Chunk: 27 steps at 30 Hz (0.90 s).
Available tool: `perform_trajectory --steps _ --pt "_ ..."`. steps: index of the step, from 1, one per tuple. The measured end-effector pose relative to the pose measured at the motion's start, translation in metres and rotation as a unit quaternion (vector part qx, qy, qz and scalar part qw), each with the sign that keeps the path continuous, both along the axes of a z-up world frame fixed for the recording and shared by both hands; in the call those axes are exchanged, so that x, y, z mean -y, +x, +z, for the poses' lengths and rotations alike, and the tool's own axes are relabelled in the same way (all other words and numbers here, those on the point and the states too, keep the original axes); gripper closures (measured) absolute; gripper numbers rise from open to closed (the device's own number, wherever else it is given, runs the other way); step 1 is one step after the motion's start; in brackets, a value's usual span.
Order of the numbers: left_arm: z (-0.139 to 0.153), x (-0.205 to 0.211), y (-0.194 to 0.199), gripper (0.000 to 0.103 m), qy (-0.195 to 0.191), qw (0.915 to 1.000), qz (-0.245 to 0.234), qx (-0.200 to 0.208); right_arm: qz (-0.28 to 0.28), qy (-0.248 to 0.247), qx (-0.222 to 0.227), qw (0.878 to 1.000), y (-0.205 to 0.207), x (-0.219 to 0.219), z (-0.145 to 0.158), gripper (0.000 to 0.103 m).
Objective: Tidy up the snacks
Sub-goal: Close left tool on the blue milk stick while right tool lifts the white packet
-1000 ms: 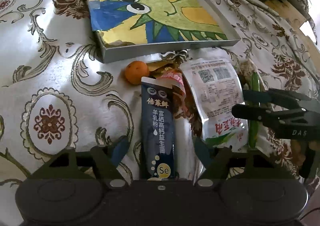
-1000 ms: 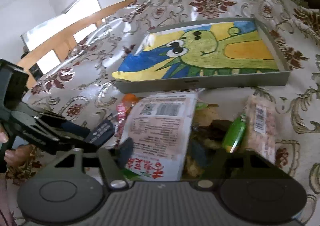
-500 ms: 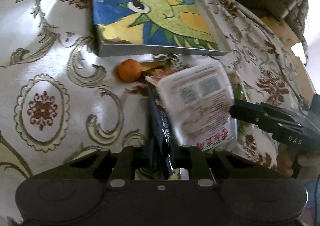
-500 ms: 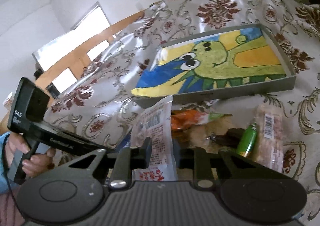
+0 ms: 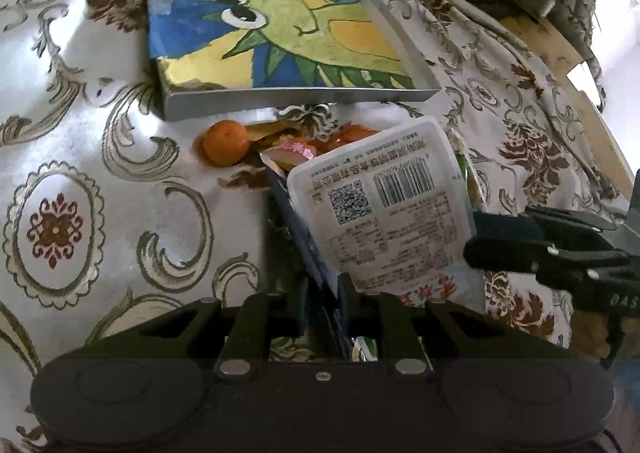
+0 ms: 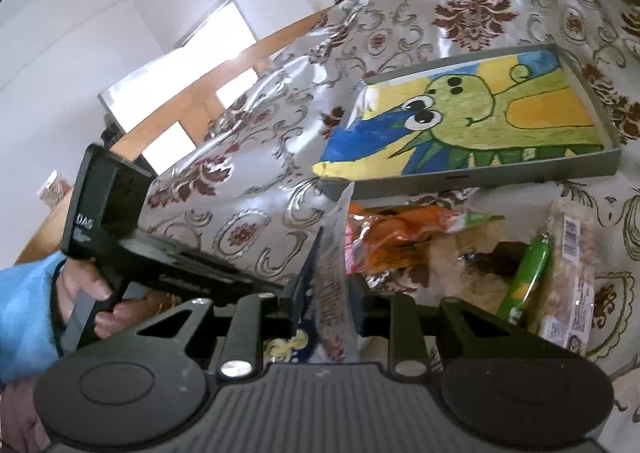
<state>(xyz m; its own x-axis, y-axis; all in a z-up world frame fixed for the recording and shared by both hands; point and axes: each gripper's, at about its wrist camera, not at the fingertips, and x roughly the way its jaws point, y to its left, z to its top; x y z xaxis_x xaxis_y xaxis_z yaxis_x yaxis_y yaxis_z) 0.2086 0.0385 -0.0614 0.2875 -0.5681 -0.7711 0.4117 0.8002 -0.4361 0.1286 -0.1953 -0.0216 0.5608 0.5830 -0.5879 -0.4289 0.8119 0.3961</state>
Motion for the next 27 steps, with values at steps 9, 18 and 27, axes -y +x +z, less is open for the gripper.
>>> perform_trajectory --steps 9,18,27 --pt "-0.005 0.007 -0.002 0.085 0.004 1.0 0.007 0.006 0.011 -0.043 -0.015 0.999 0.009 -0.029 -0.017 0.08" --pt "-0.018 0.015 0.001 0.076 0.016 0.9998 0.015 -0.004 -0.026 -0.073 -0.024 0.997 0.006 -0.028 -0.014 0.092" --pt "-0.024 0.021 0.003 0.075 0.018 0.9993 0.032 -0.008 -0.064 -0.093 -0.021 0.993 -0.001 -0.022 -0.005 0.094"
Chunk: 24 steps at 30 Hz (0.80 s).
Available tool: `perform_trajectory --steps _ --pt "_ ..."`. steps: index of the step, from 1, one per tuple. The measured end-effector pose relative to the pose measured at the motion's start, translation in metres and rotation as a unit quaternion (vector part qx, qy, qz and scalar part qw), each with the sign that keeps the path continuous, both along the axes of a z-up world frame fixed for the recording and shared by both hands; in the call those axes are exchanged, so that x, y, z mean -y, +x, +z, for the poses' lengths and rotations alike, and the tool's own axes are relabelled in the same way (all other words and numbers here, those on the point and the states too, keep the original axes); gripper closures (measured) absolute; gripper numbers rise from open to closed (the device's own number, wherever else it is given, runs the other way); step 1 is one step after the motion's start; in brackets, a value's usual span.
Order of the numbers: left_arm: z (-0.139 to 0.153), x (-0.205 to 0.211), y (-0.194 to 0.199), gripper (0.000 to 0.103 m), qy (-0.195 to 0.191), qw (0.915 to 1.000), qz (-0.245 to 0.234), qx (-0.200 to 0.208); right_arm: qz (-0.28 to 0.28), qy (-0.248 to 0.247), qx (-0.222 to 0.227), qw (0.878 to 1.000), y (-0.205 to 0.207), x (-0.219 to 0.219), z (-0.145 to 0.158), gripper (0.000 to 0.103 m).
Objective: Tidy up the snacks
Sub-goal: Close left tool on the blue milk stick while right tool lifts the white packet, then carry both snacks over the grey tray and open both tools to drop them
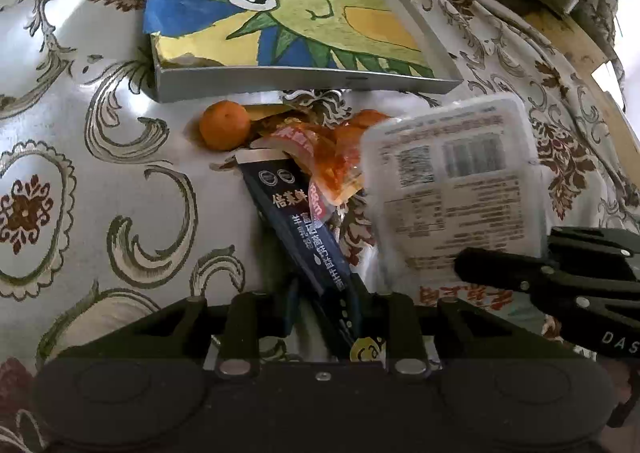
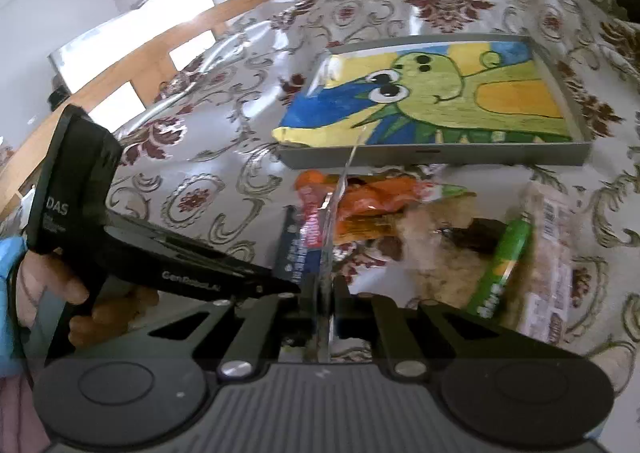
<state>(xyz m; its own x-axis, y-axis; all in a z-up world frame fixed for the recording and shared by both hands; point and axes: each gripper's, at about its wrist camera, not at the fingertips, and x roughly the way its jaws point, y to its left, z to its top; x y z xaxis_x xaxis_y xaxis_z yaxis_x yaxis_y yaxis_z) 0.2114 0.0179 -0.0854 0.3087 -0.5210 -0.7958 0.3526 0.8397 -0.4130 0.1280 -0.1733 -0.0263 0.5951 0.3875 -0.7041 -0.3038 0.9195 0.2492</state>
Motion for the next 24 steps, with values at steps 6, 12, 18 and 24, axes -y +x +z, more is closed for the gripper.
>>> perform_trajectory --steps 6,12,18,24 --pt "-0.006 0.003 0.004 0.074 -0.008 0.9998 0.016 -0.01 -0.011 0.001 -0.003 1.0 0.002 0.004 0.0 0.094" --pt "-0.007 0.004 0.005 0.076 -0.01 0.9995 0.023 -0.017 -0.014 0.001 -0.009 1.0 0.003 0.004 -0.002 0.094" --pt "0.001 0.001 -0.001 0.086 -0.012 0.9991 0.031 -0.026 -0.015 0.007 -0.008 1.0 0.003 0.008 -0.002 0.094" --pt "0.009 -0.007 -0.011 0.096 -0.036 0.9978 0.041 -0.037 -0.01 0.013 -0.002 1.0 -0.001 0.01 0.003 0.095"
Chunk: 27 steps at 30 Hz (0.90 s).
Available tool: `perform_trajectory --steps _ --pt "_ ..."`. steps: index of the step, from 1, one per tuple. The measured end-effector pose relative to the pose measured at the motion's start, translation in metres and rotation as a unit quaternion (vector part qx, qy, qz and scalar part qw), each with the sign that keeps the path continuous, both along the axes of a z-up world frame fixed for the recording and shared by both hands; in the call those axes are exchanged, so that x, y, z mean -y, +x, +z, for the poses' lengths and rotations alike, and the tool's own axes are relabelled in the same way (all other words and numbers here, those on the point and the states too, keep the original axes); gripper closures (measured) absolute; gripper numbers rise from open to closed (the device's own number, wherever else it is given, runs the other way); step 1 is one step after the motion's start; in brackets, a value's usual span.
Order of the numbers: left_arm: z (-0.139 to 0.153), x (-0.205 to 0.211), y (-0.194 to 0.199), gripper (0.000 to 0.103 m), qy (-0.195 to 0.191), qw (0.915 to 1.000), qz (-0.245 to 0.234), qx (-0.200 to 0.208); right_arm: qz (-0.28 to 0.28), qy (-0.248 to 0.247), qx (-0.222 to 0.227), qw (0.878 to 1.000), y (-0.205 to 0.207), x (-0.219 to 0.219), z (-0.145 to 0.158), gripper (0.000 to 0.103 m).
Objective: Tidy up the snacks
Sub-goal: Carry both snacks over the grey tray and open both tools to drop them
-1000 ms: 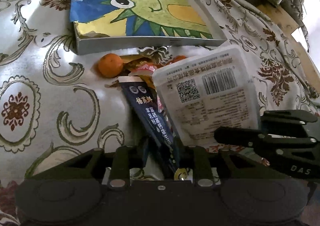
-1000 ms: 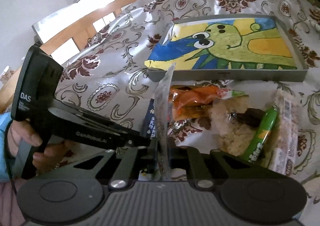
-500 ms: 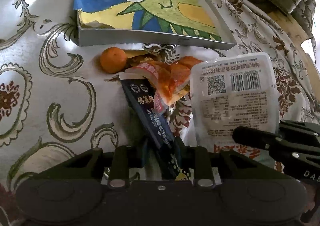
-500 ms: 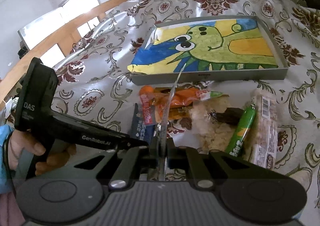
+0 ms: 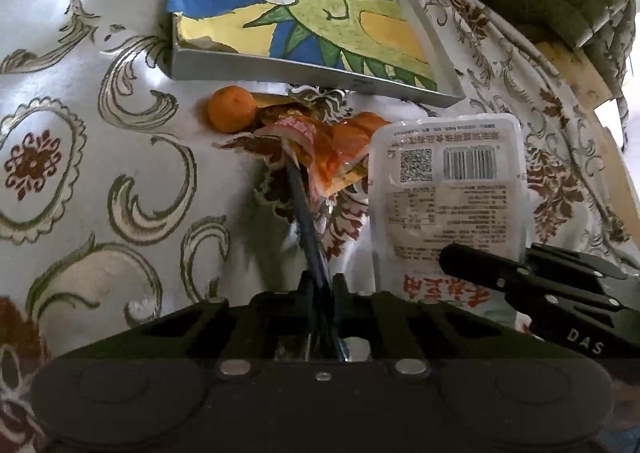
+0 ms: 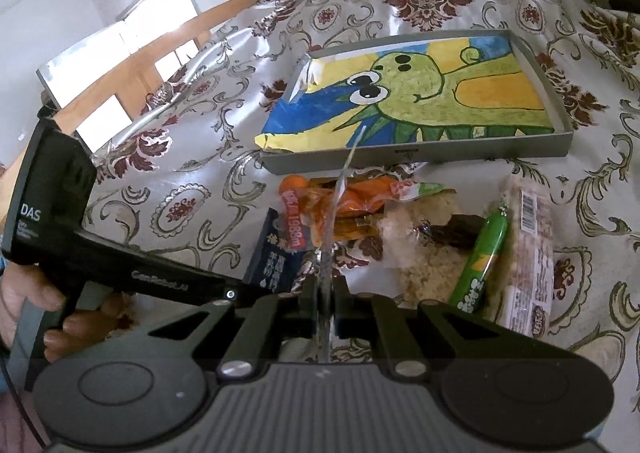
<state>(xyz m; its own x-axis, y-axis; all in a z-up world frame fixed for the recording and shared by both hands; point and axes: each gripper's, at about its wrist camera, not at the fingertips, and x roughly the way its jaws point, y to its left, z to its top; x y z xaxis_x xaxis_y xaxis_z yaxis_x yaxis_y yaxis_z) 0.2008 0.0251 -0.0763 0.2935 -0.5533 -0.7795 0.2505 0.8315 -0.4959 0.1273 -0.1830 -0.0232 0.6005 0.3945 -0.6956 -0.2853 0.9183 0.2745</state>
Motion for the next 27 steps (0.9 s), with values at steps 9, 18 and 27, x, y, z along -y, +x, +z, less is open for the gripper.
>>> perform_trajectory --steps 9,18,27 --pt "0.002 -0.002 -0.005 0.098 0.005 1.0 0.004 0.0 -0.011 0.005 0.019 1.0 -0.01 0.005 0.011 0.095" --pt "0.035 -0.026 -0.025 0.098 -0.046 0.998 0.028 0.032 -0.033 0.034 0.05 0.998 -0.015 0.019 0.023 0.095" --pt "0.053 -0.023 -0.01 0.098 -0.096 0.9908 0.053 0.079 -0.044 0.052 0.078 0.995 0.001 0.019 0.024 0.095"
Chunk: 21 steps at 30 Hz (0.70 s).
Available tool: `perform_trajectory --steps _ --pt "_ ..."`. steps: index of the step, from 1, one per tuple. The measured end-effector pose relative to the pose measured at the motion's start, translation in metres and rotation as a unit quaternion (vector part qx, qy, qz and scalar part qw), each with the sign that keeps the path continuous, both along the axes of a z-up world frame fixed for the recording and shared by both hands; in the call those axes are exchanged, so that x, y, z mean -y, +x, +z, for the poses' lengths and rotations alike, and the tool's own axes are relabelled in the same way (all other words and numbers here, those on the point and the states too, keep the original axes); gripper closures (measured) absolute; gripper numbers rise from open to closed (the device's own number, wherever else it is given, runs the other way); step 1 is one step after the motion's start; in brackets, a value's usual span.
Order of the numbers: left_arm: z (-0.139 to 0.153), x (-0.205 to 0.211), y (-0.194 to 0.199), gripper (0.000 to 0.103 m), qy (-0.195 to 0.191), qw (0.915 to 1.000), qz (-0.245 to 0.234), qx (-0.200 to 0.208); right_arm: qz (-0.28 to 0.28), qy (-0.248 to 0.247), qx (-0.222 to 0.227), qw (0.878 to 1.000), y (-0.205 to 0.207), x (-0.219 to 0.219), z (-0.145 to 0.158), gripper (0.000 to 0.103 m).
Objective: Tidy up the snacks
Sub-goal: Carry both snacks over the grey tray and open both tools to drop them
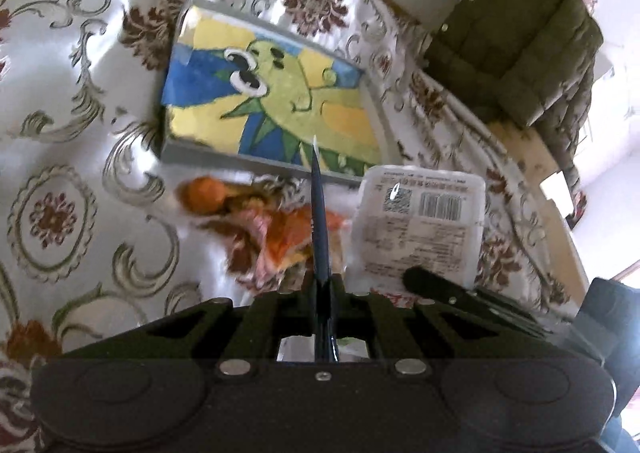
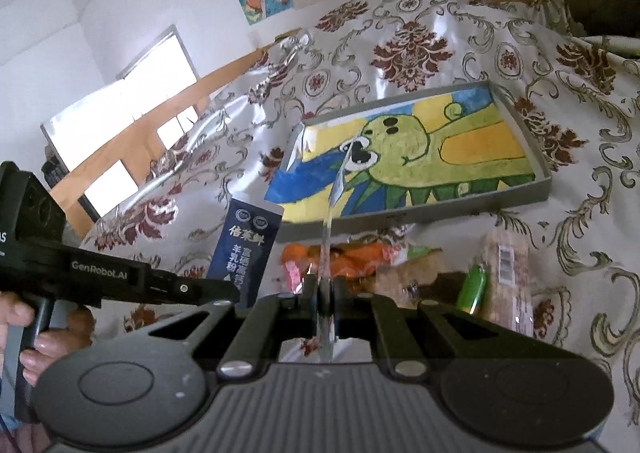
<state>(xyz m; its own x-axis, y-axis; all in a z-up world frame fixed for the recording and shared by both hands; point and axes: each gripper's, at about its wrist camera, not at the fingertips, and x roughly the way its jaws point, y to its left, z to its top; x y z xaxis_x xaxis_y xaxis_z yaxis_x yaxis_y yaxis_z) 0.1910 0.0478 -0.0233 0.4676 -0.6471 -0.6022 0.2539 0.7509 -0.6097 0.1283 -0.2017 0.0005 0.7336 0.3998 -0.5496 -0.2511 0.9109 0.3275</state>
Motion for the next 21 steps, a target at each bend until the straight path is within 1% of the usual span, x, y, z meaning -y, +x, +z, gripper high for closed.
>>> perform_trajectory --steps 4,6,8,12,14,16,19,21 --pt "0.009 -0.002 0.016 0.098 -0.015 0.9994 0.014 0.027 -0.01 0.008 0.014 1.0 0.013 0.002 0.002 0.095" --pt "0.014 -0.003 0.028 0.098 -0.01 0.9987 0.024 0.045 -0.02 0.006 0.02 1.0 0.024 0.003 0.003 0.095" --pt "0.015 -0.006 0.04 0.098 -0.008 0.9974 0.039 0.06 -0.032 0.013 0.028 0.999 0.035 0.005 0.005 0.095" --pt "0.011 -0.009 0.072 0.098 -0.025 0.9952 0.074 0.059 -0.056 0.036 0.044 0.997 0.063 0.008 0.007 0.095" --pt "0.009 -0.006 0.087 0.098 -0.025 0.9941 0.084 0.064 -0.063 0.042 0.048 0.996 0.079 0.008 0.008 0.094" --pt "0.008 -0.004 0.104 0.098 -0.027 0.9927 0.095 0.069 -0.067 0.049 0.047 0.995 0.093 0.008 0.008 0.094" --pt "0.004 -0.006 0.124 0.098 -0.045 0.9897 0.117 0.069 -0.074 0.052 0.045 0.995 0.116 0.005 0.005 0.094" --pt "0.001 -0.004 0.135 0.098 -0.044 0.9889 0.124 0.069 -0.083 0.064 0.043 0.994 0.132 0.005 0.001 0.094"
